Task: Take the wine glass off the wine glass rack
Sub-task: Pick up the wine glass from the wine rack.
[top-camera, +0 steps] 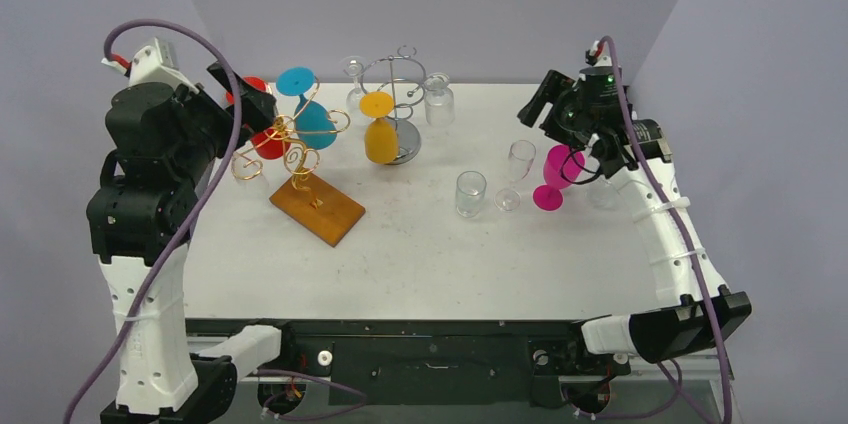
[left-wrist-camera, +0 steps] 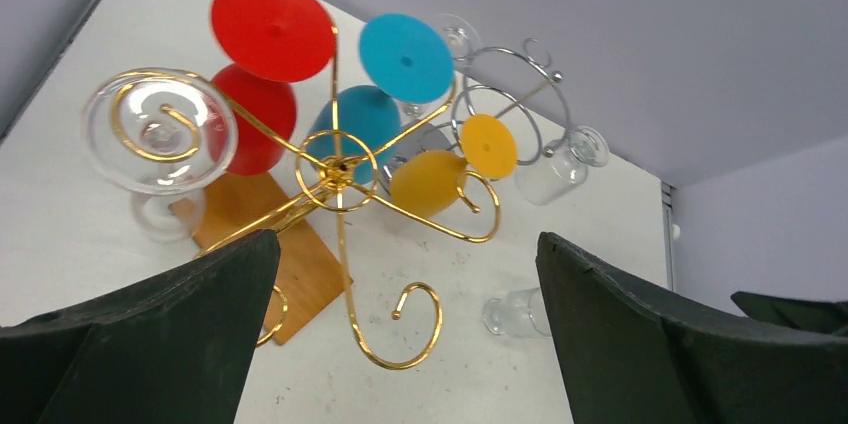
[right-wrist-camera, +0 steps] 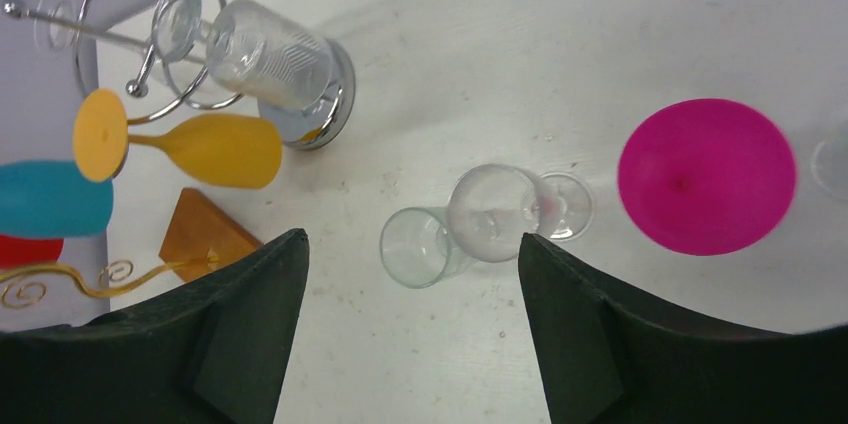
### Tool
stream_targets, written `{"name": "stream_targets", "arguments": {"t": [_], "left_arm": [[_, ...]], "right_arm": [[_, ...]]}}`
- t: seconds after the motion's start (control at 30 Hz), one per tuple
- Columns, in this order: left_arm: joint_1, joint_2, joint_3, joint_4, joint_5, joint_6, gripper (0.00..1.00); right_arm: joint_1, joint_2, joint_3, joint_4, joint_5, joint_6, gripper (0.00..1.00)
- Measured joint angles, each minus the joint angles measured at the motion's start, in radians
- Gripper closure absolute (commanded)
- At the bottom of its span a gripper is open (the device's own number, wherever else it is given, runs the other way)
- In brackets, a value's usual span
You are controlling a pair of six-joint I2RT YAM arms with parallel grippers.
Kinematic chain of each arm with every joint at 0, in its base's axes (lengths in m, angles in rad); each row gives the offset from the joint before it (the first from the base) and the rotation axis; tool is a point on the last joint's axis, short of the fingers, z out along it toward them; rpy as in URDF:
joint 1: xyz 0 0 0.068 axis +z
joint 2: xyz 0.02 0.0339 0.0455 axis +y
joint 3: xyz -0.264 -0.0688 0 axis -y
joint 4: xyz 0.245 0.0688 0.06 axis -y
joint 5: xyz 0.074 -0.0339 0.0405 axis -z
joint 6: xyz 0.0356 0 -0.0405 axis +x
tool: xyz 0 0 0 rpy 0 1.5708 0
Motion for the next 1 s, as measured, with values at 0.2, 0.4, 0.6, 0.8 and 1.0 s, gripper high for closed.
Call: {"name": "stream_targets", "arguments": {"t": [0.2,0.4,0.6,0.8,1.0], "left_arm": [[0.204,0.002,-0.020,-0.031,0.051,-0.026,0.10],[0.415,0.001,-0.096,-0.024,0.161,-0.064,0.24],[0.561,-0.006,-0.200,0.010,0.272,-0.105,0.34],[0.660,-0.016,-0.308,0.055,0.365,-0.149,0.47],[0.760,-0.039,-0.428,0.149,0.475,-0.204,0.51]], "right_arm": [[0.102,-0.003,-0.053,0.042,-0.056,0.010,0.28],[0.121,-0.037,-0.091,0.062,-0.098,0.005,0.28],[0.121,-0.090,-0.108,0.073,-0.109,-0.011,0.28],[0.121,-0.109,-0.130,0.088,-0.130,-0.015,0.28],[0.125,-0.111,-0.140,0.093,-0.137,-0.023,0.28]]}}
